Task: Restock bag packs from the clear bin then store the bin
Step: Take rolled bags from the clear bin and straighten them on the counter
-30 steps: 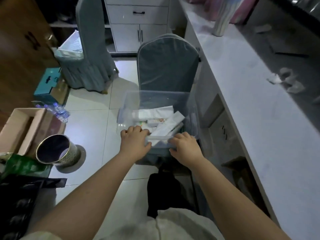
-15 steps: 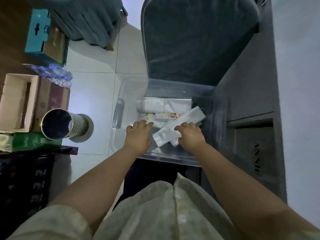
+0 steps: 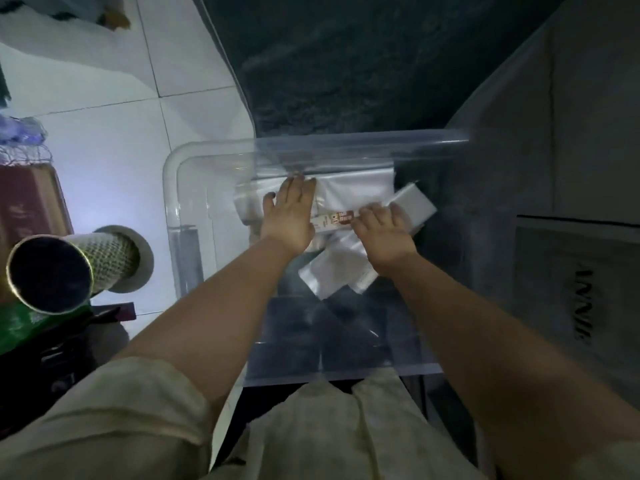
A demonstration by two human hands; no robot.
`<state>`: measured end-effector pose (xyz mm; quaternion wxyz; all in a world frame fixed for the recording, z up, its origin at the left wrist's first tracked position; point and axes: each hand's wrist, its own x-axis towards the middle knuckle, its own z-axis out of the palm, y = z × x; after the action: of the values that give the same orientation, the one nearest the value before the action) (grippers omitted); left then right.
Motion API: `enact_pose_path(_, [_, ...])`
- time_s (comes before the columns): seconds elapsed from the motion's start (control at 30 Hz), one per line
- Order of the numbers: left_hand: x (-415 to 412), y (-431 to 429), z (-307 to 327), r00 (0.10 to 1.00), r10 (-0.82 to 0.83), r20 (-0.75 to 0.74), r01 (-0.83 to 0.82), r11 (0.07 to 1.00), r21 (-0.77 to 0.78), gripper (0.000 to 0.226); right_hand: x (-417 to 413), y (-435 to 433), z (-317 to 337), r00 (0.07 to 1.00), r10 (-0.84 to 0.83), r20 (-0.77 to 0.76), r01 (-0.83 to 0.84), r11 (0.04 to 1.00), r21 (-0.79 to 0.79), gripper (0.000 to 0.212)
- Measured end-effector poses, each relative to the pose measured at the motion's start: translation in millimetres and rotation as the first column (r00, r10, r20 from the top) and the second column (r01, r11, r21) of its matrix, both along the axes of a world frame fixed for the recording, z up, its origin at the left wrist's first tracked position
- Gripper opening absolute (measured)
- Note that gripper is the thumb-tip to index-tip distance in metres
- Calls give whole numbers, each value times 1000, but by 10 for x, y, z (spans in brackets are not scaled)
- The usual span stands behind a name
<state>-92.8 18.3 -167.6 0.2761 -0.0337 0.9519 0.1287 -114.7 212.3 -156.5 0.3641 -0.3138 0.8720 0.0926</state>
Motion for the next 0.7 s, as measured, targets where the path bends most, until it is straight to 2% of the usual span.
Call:
enact_pose_path(0.17, [-44, 33, -208, 998, 50, -48, -50, 999, 12, 74, 67, 60, -143, 996, 35, -82, -35, 999, 2, 79])
enact_pose_path(0.27, [-120, 58, -259, 996, 71, -60, -73, 997, -26, 66, 78, 58, -182, 985, 60, -160, -60, 998, 4, 64])
enact_pose_path(0.47, [-180, 95, -266, 992, 121, -28, -123, 989, -80, 57, 90, 43, -129, 974, 199, -110, -190, 977, 92, 31])
enact_pose_path(0.6, [-101, 117, -131, 981, 159, -114, -168, 983, -71, 34, 123, 125, 30, 970, 211, -117, -214, 977, -16, 28])
enact_pose_path(0.7, [4, 128, 75, 990, 116, -80, -120, 992, -46, 23, 127, 190, 238, 963, 212, -169, -232, 967, -109, 26])
